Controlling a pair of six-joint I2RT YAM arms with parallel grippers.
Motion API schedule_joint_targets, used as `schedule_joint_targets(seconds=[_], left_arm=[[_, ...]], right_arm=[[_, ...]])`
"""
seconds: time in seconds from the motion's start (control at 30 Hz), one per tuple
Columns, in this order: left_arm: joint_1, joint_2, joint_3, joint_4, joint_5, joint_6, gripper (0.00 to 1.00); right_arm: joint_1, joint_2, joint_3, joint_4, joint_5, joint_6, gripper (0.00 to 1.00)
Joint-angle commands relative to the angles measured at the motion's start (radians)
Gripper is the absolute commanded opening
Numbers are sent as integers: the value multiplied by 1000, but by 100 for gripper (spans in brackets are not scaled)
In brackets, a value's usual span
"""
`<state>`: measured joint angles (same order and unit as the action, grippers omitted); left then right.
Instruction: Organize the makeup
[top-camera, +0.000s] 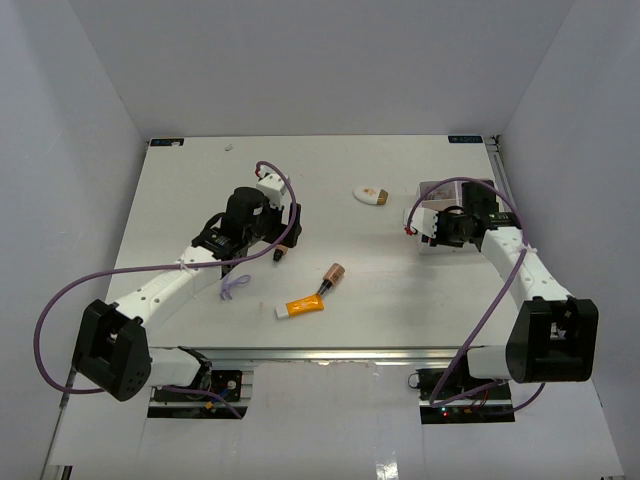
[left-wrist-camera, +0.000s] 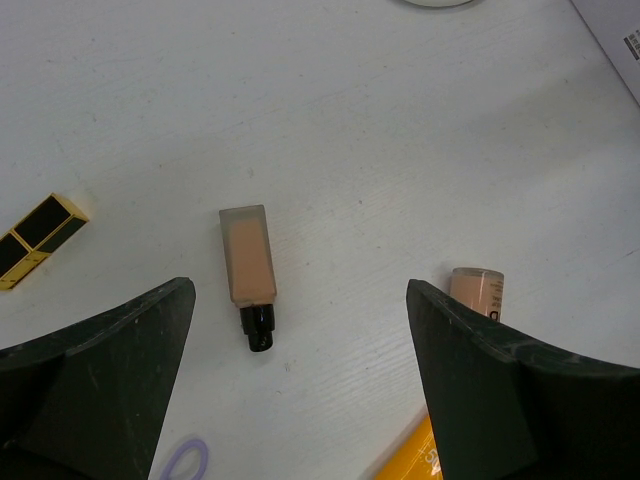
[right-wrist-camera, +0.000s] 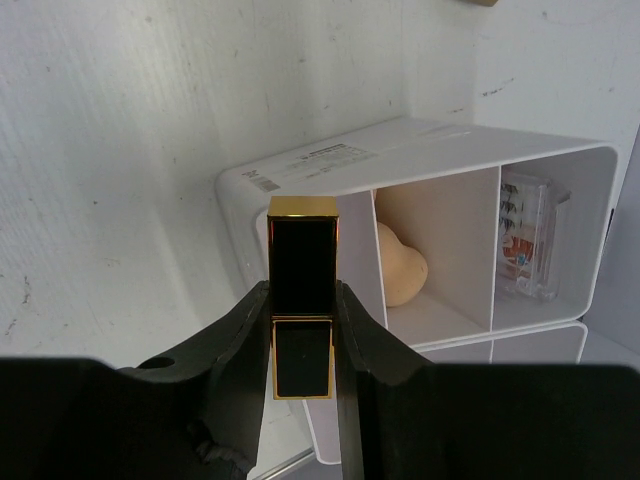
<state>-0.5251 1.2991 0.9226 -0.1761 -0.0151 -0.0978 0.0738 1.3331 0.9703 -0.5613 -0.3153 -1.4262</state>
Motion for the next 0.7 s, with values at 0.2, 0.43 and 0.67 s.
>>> schedule_joint_targets(seconds=[0.2,0.43,0.67], left_arm=[[5,-3,16,8,9,1,98],[5,5,15,9,1,0,98],[22,55,19,5,-29,-28,98]], right_arm=[[-43,76,23,116,8,-34,21],[-43,107,13,134,9,-45,39],[-50,66,-1,152,-31,42,59]])
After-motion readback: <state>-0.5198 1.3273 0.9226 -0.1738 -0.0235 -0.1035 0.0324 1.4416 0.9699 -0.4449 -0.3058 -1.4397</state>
